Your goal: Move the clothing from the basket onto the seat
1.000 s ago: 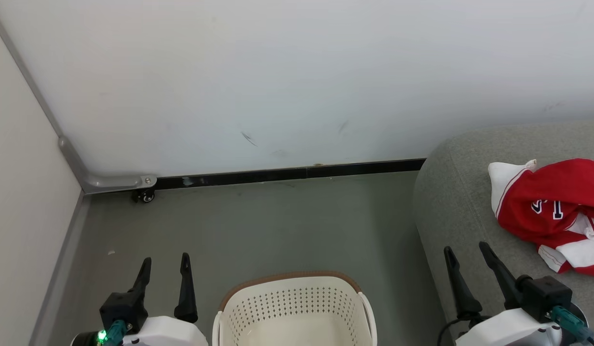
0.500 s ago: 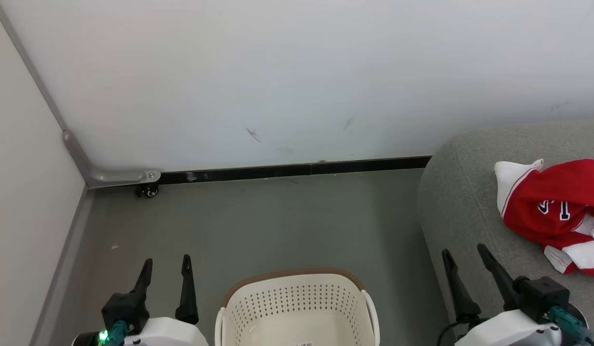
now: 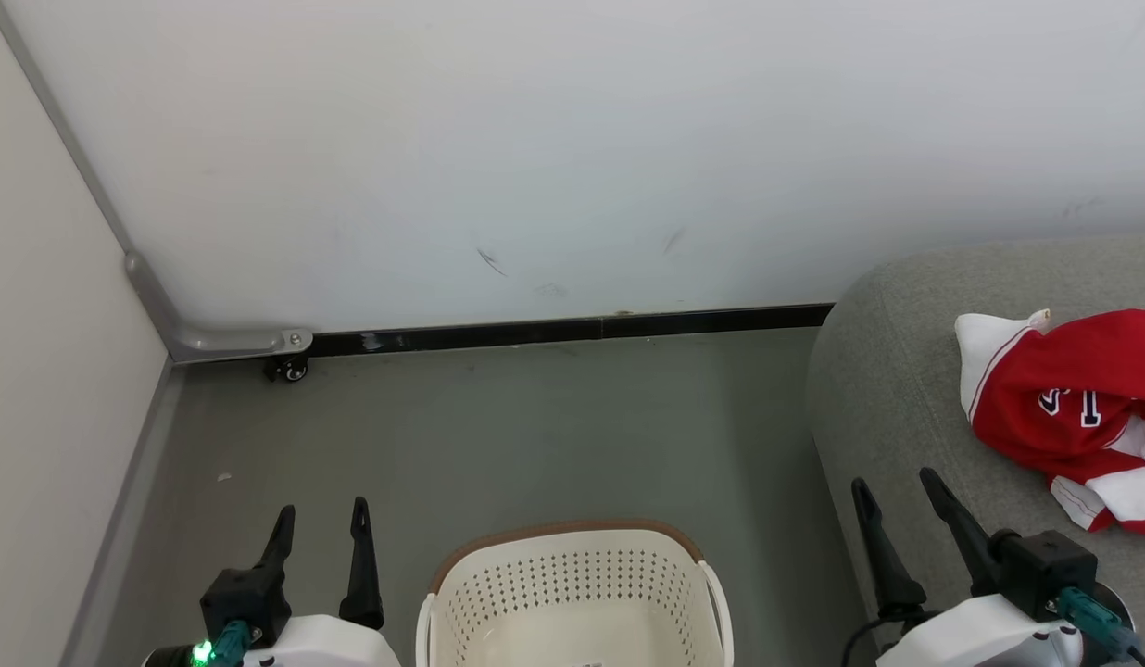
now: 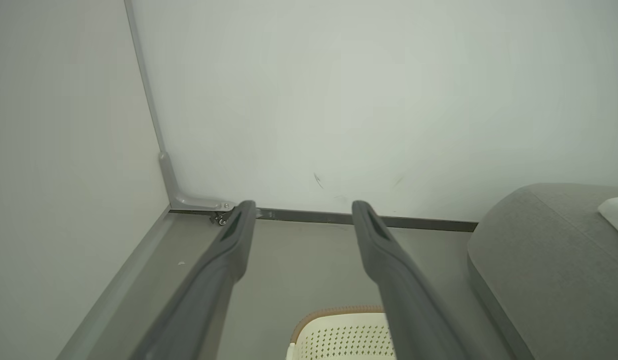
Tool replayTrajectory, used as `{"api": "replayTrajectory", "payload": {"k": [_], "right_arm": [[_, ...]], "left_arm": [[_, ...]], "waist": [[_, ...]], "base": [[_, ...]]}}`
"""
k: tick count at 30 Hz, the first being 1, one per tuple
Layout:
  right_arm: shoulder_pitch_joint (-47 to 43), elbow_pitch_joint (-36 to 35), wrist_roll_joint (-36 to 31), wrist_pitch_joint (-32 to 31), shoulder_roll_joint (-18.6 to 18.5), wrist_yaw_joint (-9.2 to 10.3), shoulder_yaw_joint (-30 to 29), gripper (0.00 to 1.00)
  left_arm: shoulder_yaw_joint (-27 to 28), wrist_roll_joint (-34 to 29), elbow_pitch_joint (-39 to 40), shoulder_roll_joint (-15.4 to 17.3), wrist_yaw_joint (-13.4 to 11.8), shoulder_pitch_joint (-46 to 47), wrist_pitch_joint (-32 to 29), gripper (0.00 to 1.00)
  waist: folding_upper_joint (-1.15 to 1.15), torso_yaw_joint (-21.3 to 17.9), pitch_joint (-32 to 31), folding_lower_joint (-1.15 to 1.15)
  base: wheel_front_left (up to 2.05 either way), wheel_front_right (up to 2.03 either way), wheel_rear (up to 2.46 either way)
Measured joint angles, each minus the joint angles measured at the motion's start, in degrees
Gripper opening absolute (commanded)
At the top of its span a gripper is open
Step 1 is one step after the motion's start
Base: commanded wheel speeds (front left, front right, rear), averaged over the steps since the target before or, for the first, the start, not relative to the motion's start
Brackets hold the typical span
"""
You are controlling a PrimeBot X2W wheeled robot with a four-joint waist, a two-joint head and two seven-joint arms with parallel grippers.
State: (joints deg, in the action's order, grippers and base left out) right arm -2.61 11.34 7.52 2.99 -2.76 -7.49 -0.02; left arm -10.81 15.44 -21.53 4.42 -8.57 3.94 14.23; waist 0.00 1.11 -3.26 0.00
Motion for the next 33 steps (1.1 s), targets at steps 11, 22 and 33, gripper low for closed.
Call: {"api": "replayTrajectory", "payload": {"k": [11, 22, 33], "right_arm": [[-1.31, 0.73, -0.42, -0.48, 0.41, 0.0, 0.23, 0.0], [-2.88, 4.91, 3.13, -1.32, 0.9, 0.0, -1.45, 0.0], [-0.6, 6.84, 13.24, -3.66, 0.91, 0.0, -3.48, 0.0]], "left_arm": [[-0.41, -0.01, -1.88, -0.36, 0.01, -0.76, -0.14, 0.0], [2.19, 3.47, -5.9, -1.21, 0.81, -3.31, -2.5, 0.0], [5.08, 11.79, -6.23, -1.32, 2.57, -1.74, -6.01, 0.0]], "waist": [[0.0, 0.27, -0.28, 0.0], [0.0, 0.24, -0.27, 0.0], [0.0, 0.1, -0.01, 0.02]], "base": [[0.0, 0.0, 0.0], [0.0, 0.0, 0.0], [0.0, 0.0, 0.0]]}}
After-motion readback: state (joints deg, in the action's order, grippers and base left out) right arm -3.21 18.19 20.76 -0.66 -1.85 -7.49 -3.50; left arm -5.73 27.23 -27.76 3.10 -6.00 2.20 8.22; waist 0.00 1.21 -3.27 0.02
